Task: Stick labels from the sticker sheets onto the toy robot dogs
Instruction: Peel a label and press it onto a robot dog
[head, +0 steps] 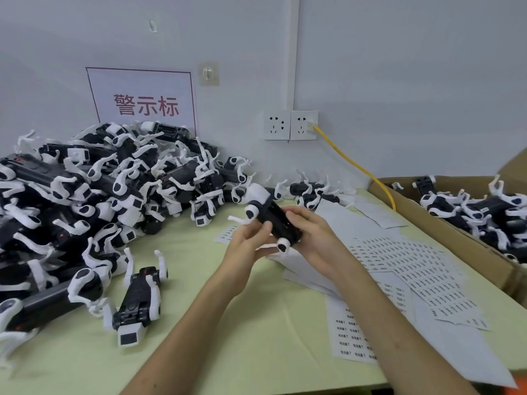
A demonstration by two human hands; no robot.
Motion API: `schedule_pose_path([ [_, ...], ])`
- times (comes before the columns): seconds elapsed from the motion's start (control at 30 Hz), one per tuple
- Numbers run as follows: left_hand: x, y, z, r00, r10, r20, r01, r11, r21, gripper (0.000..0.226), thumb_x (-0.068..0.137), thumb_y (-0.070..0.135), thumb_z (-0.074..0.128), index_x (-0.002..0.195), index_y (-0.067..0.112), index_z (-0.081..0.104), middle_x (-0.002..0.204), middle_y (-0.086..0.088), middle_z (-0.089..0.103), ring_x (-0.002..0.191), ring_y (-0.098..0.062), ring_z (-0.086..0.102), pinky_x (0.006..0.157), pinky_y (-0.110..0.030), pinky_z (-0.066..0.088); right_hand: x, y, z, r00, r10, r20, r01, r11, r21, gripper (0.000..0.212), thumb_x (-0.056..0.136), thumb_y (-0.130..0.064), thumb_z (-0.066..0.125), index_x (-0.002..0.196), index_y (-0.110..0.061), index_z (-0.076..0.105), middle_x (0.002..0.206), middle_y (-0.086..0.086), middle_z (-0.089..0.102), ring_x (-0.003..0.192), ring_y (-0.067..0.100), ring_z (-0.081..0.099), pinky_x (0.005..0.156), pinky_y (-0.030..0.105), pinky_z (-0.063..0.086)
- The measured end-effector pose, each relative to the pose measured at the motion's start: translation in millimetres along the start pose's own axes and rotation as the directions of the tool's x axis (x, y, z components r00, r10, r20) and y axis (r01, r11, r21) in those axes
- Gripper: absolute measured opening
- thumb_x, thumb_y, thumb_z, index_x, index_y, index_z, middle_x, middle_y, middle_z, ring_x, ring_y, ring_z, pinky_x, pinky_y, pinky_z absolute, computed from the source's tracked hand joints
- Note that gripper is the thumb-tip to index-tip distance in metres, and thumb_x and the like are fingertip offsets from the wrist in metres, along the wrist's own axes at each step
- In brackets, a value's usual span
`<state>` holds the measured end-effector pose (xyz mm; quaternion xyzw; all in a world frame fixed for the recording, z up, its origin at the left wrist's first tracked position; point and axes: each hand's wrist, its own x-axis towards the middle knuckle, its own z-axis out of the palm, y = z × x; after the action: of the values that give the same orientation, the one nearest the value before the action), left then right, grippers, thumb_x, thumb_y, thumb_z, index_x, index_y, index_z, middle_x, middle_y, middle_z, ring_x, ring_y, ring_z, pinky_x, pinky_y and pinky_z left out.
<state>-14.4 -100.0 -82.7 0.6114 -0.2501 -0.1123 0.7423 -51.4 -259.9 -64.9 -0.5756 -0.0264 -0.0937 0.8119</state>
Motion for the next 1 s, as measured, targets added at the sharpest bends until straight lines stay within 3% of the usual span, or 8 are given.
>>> schedule_pose_path([
  [0.1,5,3,-6,0.993,-0.03,-0.11,0.009,0.983,-0.183,0.021,0.109,0.025,0.049,0.117,0.017,0.066,0.101,0.004,0.076,0.078,-0.008,0.07,0.068,-0.02,0.055,0,2,1,1.0,-0.008,0.026,0.012,0.99,-0.143,0.022,0.1,-0.014,0.062,0.12,-0.014,0.071,0.113,0.006,0.069,0.106,0.017,0.067,0.089,0.037,0.057],
  [0.2,10,7,-12,0.956,-0.114,-0.269,0.016,0.94,-0.341,0.026,0.108,0.035,0.048,0.121,0.016,0.062,0.097,0.003,0.072,0.073,-0.008,0.065,0.061,-0.018,0.054,3,5,-2,0.987,-0.105,-0.124,0.05,0.921,-0.386,0.016,0.099,-0.02,0.065,0.112,-0.025,0.073,0.112,-0.004,0.071,0.108,0.013,0.067,0.083,0.028,0.054],
  [0.3,11,9,-20,0.912,-0.199,-0.359,0.031,0.905,-0.424,0.037,0.106,0.047,0.049,0.114,0.015,0.067,0.098,0.001,0.074,0.085,-0.011,0.068,0.071,-0.022,0.055,8,12,-11,0.935,-0.277,-0.223,0.037,0.699,-0.714,0.022,0.096,-0.019,0.067,0.117,-0.026,0.07,0.113,-0.009,0.067,0.112,0.014,0.063,0.091,0.029,0.048],
  [0.4,11,9,-25,0.882,-0.265,-0.39,0.044,0.87,-0.492,0.039,0.105,0.05,0.05,0.118,0.017,0.066,0.114,-0.001,0.071,0.105,-0.016,0.066,0.085,-0.027,0.053,8,22,-21,0.957,-0.176,-0.228,-0.142,0.403,-0.904,0.046,0.094,-0.038,0.066,0.139,-0.029,0.055,0.14,-0.004,0.053,0.133,0.02,0.047,0.111,0.042,0.035],
  [0.5,11,10,-25,0.878,-0.303,-0.37,0.076,0.852,-0.518,0.04,0.105,0.054,0.047,0.109,0.019,0.067,0.097,0.004,0.073,0.091,-0.013,0.066,0.074,-0.025,0.049,7,27,-26,0.965,-0.033,-0.261,-0.247,0.23,-0.941,0.065,0.09,-0.055,0.061,0.148,-0.031,0.044,0.151,-0.003,0.042,0.141,0.021,0.033,0.115,0.044,0.022],
  [0.6,10,12,-22,0.87,-0.323,-0.372,0.12,0.871,-0.476,0.038,0.104,0.058,0.046,0.102,0.026,0.065,0.069,0.01,0.072,0.077,-0.01,0.062,0.07,-0.024,0.045,9,32,-24,0.973,-0.003,-0.232,-0.231,0.078,-0.97,0.057,0.085,-0.056,0.066,0.136,-0.032,0.055,0.142,-0.004,0.046,0.136,0.019,0.038,0.113,0.041,0.02],
  [0.87,9,16,-18,0.889,-0.273,-0.367,0.102,0.9,-0.423,0.034,0.103,0.058,0.048,0.099,0.029,0.066,0.082,0.008,0.076,0.079,-0.012,0.067,0.075,-0.027,0.048,8,14,-17,0.919,-0.233,-0.317,-0.09,0.66,-0.746,0.018,0.085,-0.01,0.071,0.099,-0.02,0.067,0.094,-0.002,0.069,0.08,0.011,0.063,0.065,0.016,0.046],
  [1.0,7,16,-17,0.911,-0.217,-0.351,0.063,0.914,-0.401,0.038,0.104,0.058,0.046,0.087,0.03,0.066,0.083,0.005,0.076,0.08,-0.017,0.066,0.071,-0.029,0.046,12,4,-22,0.837,0.042,-0.546,-0.044,0.999,0.008,0.03,0.091,0.011,0.054,0.114,-0.006,0.066,0.099,0.014,0.071,0.079,0.024,0.066,0.075,0.038,0.056],
])
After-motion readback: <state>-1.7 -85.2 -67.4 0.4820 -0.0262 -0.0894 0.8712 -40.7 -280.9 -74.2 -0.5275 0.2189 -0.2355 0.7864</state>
